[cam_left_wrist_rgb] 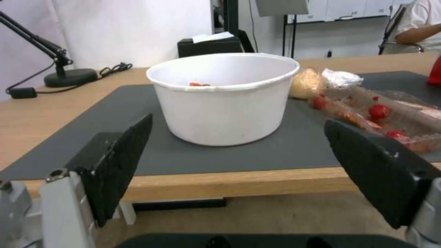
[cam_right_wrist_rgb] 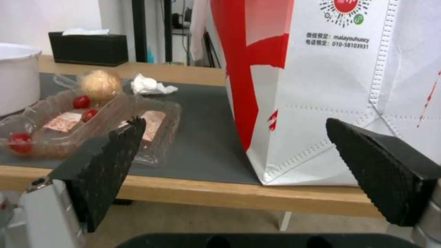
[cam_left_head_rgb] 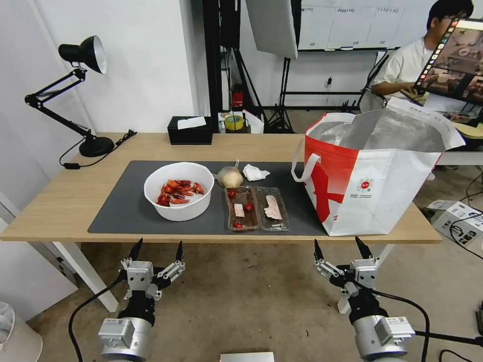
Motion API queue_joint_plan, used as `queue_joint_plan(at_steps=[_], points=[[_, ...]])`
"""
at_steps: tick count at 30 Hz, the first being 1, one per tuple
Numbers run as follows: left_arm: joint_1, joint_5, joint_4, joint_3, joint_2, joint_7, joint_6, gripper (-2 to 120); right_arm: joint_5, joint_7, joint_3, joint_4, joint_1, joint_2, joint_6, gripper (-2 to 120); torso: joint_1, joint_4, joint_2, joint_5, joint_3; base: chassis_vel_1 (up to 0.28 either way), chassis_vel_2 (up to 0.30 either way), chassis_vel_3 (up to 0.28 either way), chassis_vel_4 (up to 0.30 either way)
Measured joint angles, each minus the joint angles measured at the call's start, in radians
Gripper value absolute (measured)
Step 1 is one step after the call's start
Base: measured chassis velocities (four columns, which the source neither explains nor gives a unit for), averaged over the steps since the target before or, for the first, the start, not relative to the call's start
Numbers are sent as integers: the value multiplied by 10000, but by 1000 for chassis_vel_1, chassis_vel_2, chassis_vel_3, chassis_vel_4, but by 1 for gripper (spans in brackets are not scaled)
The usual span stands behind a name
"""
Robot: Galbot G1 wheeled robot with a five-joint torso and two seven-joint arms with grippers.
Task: Pick up the trash from the table and place it into the takeout bag.
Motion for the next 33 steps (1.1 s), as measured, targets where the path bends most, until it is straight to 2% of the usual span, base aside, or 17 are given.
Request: queue_joint_plan(at_steps=[33], points=[[0, 0, 0, 0, 0, 0, 0, 100, 0, 0, 0, 0, 0, 0, 0, 100, 0, 0, 0, 0, 0, 0, 0, 0, 0]])
